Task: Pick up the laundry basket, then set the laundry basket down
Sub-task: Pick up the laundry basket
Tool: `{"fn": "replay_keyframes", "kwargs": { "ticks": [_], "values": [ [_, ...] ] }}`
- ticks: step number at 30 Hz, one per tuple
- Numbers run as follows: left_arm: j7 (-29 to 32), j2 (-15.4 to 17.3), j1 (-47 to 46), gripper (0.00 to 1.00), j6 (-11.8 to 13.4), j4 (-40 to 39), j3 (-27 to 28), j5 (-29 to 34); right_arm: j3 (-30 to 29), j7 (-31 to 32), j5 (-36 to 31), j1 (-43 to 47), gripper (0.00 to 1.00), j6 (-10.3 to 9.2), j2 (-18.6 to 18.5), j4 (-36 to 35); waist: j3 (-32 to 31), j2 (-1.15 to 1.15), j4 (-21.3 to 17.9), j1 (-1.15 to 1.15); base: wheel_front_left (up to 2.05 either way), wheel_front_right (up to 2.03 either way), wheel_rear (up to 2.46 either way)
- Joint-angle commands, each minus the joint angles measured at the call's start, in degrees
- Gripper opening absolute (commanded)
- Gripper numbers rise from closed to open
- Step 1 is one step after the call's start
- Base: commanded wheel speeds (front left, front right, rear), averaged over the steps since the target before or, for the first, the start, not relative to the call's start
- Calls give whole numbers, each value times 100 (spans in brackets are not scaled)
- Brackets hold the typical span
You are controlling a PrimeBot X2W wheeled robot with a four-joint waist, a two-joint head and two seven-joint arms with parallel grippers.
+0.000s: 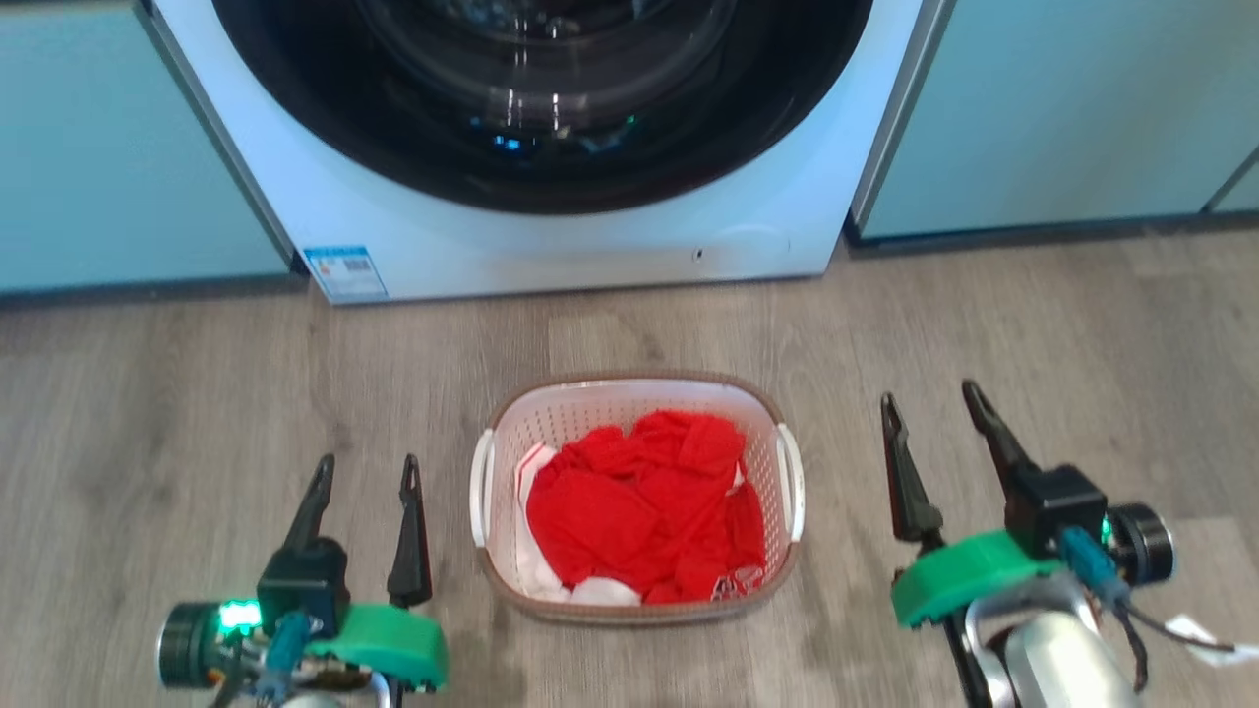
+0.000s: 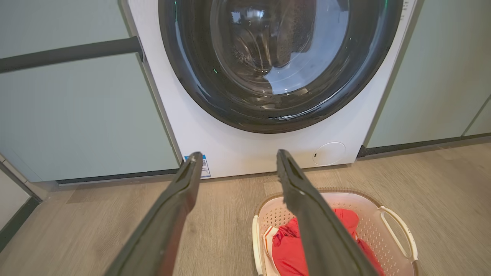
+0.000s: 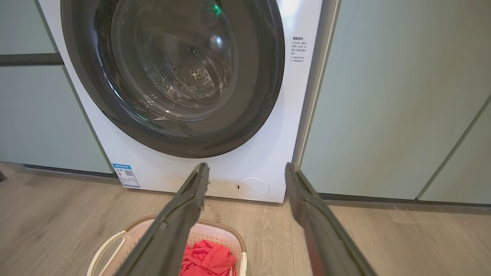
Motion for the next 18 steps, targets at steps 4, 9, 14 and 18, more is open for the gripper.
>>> {"fn": "replay_keyframes", "kwargs": {
  "ticks": [4,9,14,18],
  "values": [
    [-56,-25,-612,100,-58,-94,209,-35,107,-77,-74,-543,100,14,-55,-72,630,0,12,0,0,0,0],
    [-56,-43,-1210,100,-130,106,205,-51,-2,-77,-130,-1010,100,14,-55,110,1388,0,55,0,0,0,0],
    [-56,-56,-1863,100,-171,455,180,-66,-126,-77,-162,-1470,100,14,-55,363,2102,0,122,0,0,0,0],
    [-56,-62,-2322,100,-296,789,151,-164,-231,-77,-128,-1821,100,14,-55,559,2622,0,165,0,0,0,0]
  ]
}}
